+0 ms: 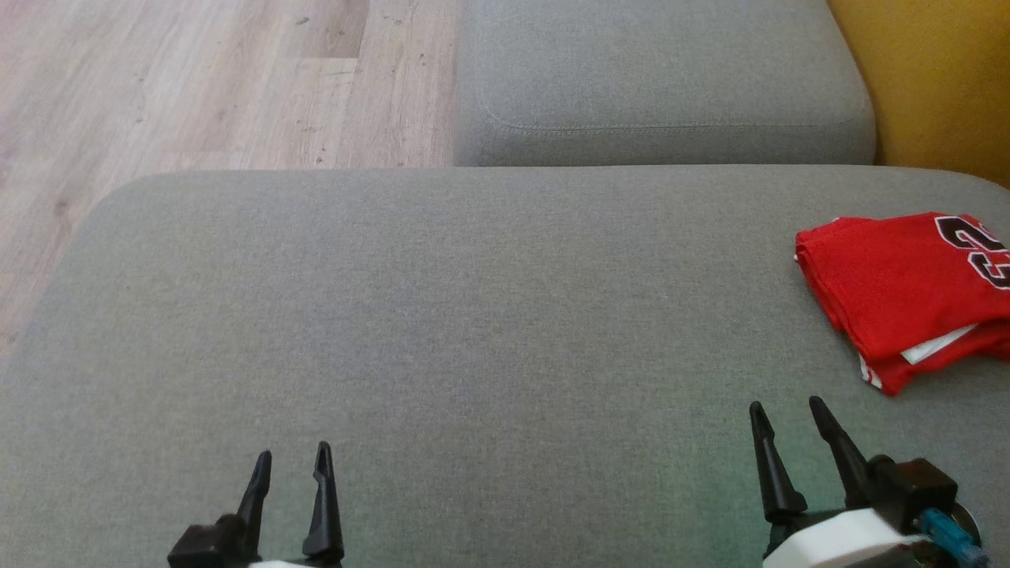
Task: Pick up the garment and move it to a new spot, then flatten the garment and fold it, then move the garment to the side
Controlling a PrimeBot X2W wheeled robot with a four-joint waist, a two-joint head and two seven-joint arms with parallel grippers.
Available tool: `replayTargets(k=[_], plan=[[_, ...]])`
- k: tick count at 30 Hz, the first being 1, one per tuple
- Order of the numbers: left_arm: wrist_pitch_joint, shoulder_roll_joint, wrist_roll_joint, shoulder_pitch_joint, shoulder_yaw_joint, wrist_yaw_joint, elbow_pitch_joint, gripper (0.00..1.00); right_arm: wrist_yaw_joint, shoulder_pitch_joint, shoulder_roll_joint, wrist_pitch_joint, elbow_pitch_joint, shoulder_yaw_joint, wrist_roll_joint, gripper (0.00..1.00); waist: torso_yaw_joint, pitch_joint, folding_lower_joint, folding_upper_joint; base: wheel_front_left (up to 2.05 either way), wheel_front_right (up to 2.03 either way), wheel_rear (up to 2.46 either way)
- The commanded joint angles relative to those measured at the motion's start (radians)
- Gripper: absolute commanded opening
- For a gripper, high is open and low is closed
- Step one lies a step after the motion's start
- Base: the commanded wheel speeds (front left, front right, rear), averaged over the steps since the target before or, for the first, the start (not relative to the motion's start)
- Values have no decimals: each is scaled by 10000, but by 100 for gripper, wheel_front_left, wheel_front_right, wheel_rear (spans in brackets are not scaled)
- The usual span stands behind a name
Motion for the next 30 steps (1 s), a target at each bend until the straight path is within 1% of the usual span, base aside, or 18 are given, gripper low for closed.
replayTargets(k=[1, 4, 5, 9, 30], plan=[[-63, 147, -39, -316, 349, 29, -288, 100, 67, -330, -59, -153, -324, 236, 71, 100, -9, 2, 0, 0, 0, 0, 0], [-7, 148, -63, -312, 323, 46, -293, 100, 67, -351, -59, -184, -307, 218, 86, 100, -29, 18, 0, 0, 0, 0, 0], [19, -3, -5, 0, -10, 0, -4, 0, 0, 0, 0, -71, 6, -1, 5, 0, -30, 18, 0, 0, 0, 0, 0], [28, -190, -46, 112, -60, -22, 503, 0, -9, 59, -1, -71, 609, 23, 61, 0, -38, 26, 1, 0, 0, 0, 0], [572, -566, -1673, -244, 951, -707, 637, 0, 4, -426, -149, 151, 744, -86, 2674, 0, -167, 132, 0, 0, 0, 0, 0]])
